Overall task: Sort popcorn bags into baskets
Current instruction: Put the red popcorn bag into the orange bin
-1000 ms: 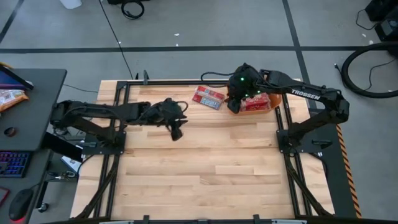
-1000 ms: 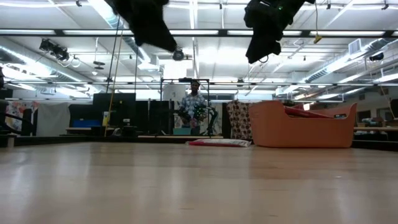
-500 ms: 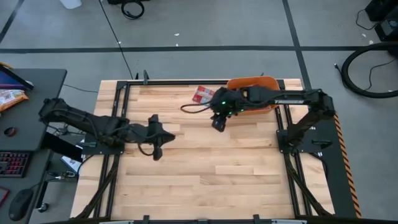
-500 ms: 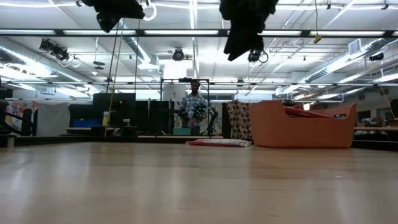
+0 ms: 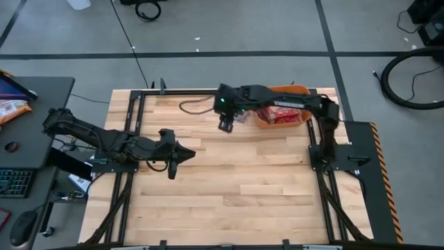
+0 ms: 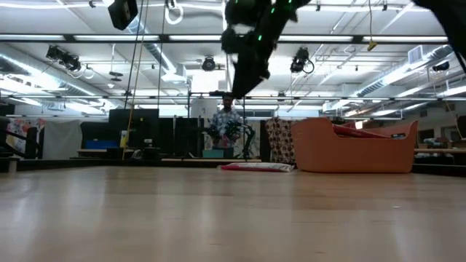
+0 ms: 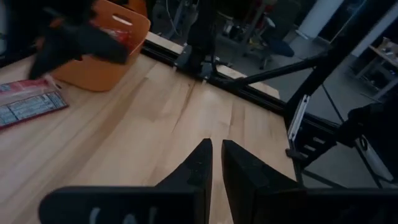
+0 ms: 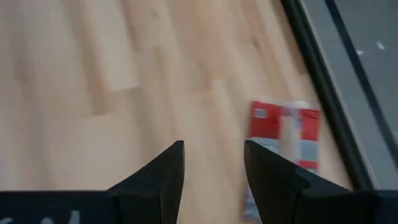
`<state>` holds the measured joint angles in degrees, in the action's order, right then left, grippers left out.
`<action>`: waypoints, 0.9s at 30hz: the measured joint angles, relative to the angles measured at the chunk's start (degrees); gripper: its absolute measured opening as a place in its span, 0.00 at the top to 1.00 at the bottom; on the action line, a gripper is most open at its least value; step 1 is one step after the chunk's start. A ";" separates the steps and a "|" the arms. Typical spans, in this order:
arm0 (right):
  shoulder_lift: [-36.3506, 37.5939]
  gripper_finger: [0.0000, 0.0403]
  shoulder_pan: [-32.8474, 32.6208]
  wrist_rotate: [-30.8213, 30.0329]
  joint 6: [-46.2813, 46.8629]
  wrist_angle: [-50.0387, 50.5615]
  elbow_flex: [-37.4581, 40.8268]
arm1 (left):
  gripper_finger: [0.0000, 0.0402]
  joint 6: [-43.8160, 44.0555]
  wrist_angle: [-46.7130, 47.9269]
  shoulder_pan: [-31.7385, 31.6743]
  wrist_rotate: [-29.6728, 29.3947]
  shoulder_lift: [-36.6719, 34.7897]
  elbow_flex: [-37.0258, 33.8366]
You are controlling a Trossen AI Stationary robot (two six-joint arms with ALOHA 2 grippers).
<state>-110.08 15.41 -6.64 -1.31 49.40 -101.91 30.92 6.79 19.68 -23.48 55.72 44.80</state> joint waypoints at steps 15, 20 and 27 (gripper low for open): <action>-15.35 0.58 12.97 -5.30 -12.82 1.99 -4.61 | 0.90 -0.17 0.68 0.00 -15.91 0.07 0.00; -18.40 0.58 13.43 -5.20 -13.35 4.53 -4.59 | 0.90 0.25 0.79 -0.39 -15.89 -1.11 0.00; -20.15 0.58 12.03 8.65 -11.99 9.99 -4.59 | 0.90 -0.08 1.78 -0.66 -15.57 -2.56 0.02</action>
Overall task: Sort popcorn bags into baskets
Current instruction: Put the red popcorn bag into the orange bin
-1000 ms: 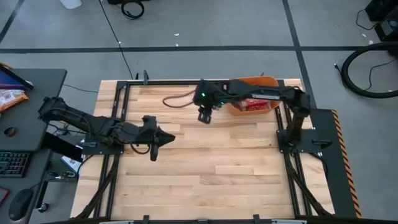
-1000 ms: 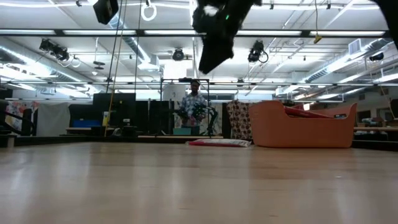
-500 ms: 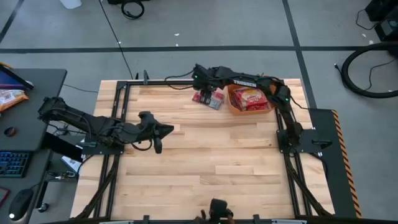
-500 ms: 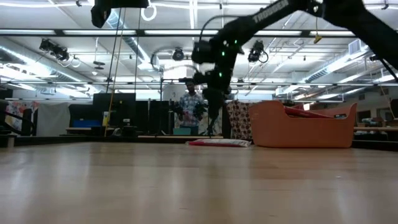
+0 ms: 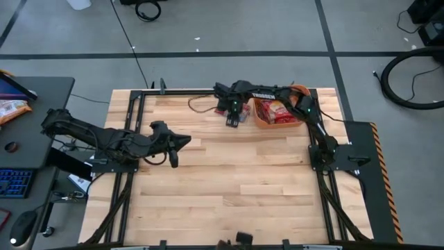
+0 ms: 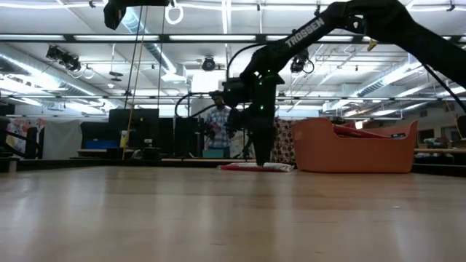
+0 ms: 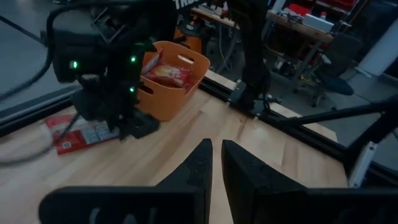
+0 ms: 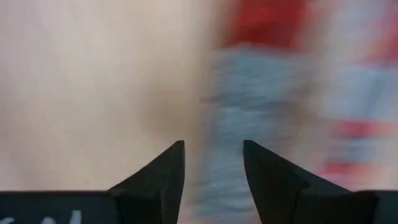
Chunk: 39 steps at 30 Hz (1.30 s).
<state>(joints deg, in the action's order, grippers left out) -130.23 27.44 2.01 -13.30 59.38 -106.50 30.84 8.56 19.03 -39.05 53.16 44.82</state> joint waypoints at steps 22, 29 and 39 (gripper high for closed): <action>4.68 0.65 -2.17 -11.15 5.54 -5.01 0.27 | 0.90 -0.16 0.30 0.07 9.21 -0.35 0.02; 2.95 0.69 5.83 -7.31 5.46 -4.91 0.81 | 0.90 -0.49 0.37 0.04 6.57 -0.35 0.00; -1.29 0.72 4.65 -6.11 -0.91 1.66 0.48 | 0.90 -0.46 0.53 0.04 6.06 -0.33 0.00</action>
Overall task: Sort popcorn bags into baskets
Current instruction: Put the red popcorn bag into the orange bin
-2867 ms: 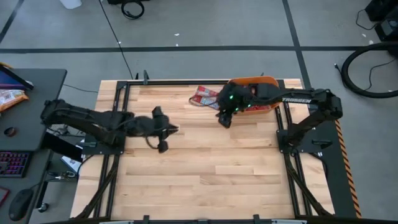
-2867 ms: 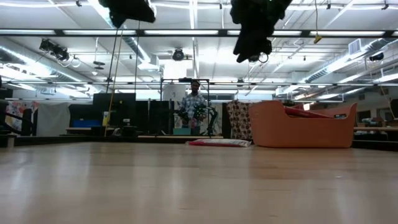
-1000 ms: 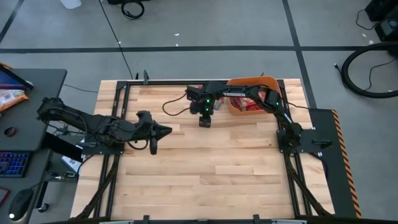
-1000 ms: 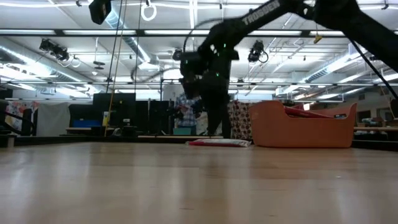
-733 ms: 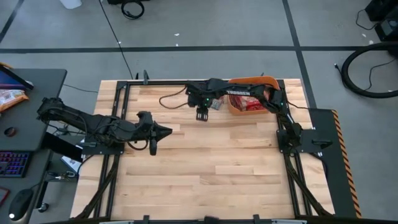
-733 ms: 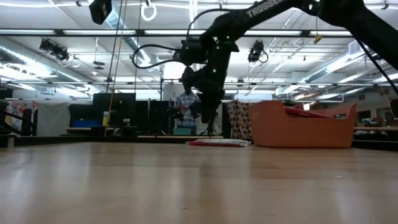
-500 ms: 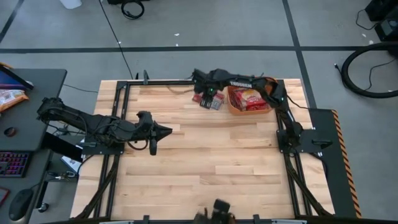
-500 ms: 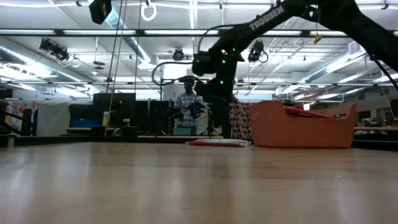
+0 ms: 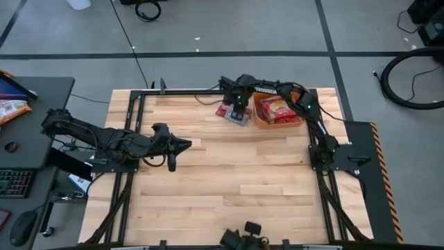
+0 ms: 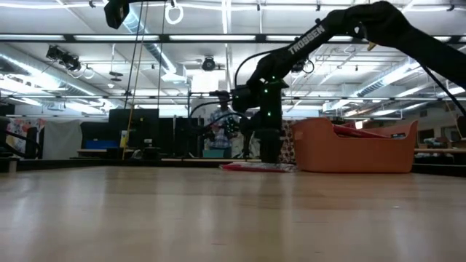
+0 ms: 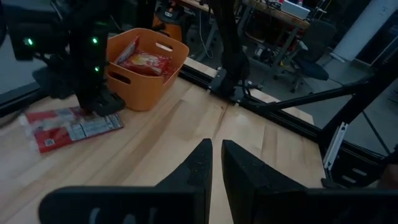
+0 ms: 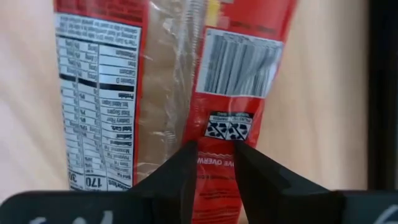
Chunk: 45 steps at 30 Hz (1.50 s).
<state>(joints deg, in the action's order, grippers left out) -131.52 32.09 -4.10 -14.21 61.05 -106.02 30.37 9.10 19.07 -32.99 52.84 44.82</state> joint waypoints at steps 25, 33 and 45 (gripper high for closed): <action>10.15 0.73 -16.67 16.86 13.50 7.64 -2.21 | 0.90 5.52 12.26 1.70 14.17 0.48 -0.20; 15.39 0.73 -17.12 10.44 20.44 13.23 -2.19 | 0.90 6.05 15.51 6.45 13.83 4.92 -3.13; 28.96 0.73 -18.20 2.50 24.78 13.58 -2.21 | 0.74 -1.58 9.77 0.88 12.57 21.51 -3.06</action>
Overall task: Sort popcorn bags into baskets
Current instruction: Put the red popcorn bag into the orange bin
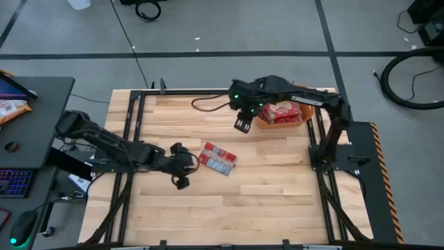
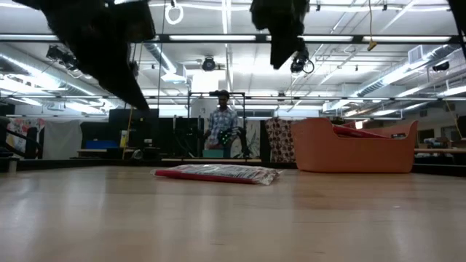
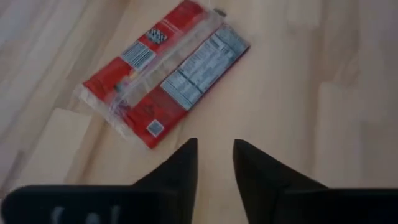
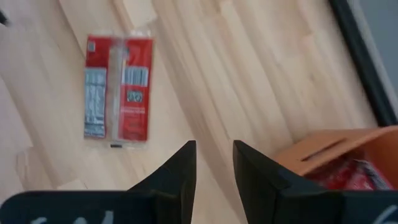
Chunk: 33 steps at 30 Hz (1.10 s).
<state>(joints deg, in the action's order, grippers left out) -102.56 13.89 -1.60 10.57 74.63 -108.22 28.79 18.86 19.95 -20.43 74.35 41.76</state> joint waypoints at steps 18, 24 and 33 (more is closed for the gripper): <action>7.10 0.73 -0.48 -0.29 -0.02 -3.02 0.00 | 0.52 -40.89 -7.42 -10.11 -0.38 14.66 0.02; 7.10 0.73 0.23 -0.27 -0.91 -4.50 0.00 | 0.52 -47.98 -10.55 -11.46 -0.05 18.18 0.02; 7.10 0.73 0.55 0.15 -1.65 -4.47 0.00 | 0.52 -50.46 -11.49 -11.28 0.78 19.49 0.02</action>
<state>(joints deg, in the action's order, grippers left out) -95.46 14.44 -1.45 8.92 70.16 -108.22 -21.67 7.37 8.67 -19.64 93.84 41.78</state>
